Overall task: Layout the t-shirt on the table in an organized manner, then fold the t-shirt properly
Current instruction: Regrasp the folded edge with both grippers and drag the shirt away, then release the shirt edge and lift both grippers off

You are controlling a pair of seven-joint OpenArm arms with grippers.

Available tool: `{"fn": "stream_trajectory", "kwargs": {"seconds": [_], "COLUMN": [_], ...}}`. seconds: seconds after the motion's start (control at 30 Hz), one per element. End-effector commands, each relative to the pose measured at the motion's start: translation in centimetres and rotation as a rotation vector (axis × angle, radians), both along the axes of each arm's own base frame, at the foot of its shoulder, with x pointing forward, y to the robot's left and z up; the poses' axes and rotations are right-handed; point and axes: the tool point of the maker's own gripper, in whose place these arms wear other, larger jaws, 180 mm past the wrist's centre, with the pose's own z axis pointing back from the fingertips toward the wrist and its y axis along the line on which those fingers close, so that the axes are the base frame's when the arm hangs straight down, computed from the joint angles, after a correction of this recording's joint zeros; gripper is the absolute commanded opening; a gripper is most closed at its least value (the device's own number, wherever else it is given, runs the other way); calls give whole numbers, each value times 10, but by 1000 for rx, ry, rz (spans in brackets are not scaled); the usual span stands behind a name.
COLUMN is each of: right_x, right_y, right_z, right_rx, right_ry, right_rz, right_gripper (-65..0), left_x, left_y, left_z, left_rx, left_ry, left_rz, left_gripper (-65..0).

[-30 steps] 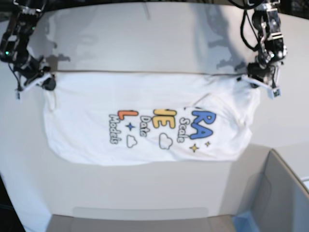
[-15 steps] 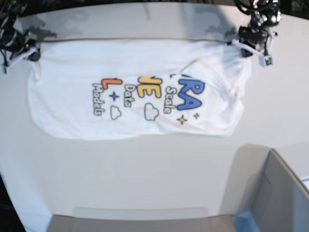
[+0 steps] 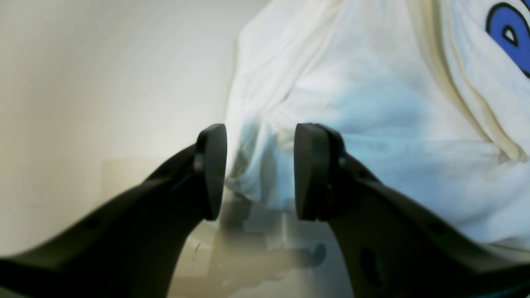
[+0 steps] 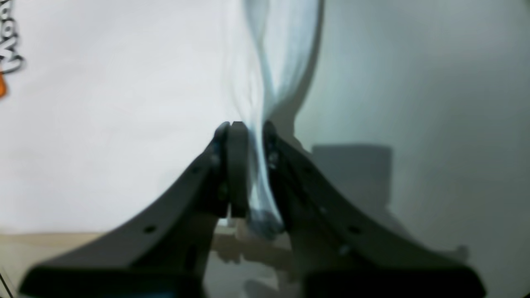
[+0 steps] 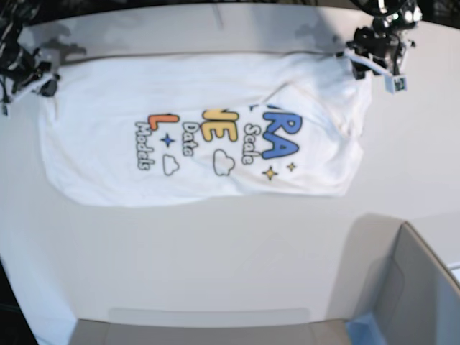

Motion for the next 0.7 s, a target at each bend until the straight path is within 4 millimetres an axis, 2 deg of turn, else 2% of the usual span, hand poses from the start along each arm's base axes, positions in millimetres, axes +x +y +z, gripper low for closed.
{"fn": "stream_trajectory", "kwargs": {"seconds": [0.0, 0.13, 0.43, 0.53, 0.57, 0.6, 0.67], "right_x": [7, 11, -2, 9, 14, 21, 39], "right_y": [-4, -2, -51, -61, -60, -58, -43], "right_z": [16, 34, 63, 80, 84, 91, 104], "right_rx": [-39, -80, -156, -172, -174, -182, -197], "right_ry": [-47, -84, -147, -216, -236, -257, -297], "right_rz": [20, 40, -110, -145, -142, -127, -60], "right_gripper": [-536, -477, -462, -463, -463, -463, -463], "left_x": [4, 3, -1, 1, 6, 20, 48], "left_y": [3, 3, 63, 75, 76, 75, 74], "left_z": [8, 7, 31, 39, 41, 48, 61], "left_rx": [18, 19, 130, 153, 154, 151, 143], "left_ry": [-27, -24, -70, -90, -106, -145, -224], "left_rz": [-9, -8, 126, 150, 150, 148, 150], "left_gripper": [-394, -394, -394, -394, -394, -394, -394]}}
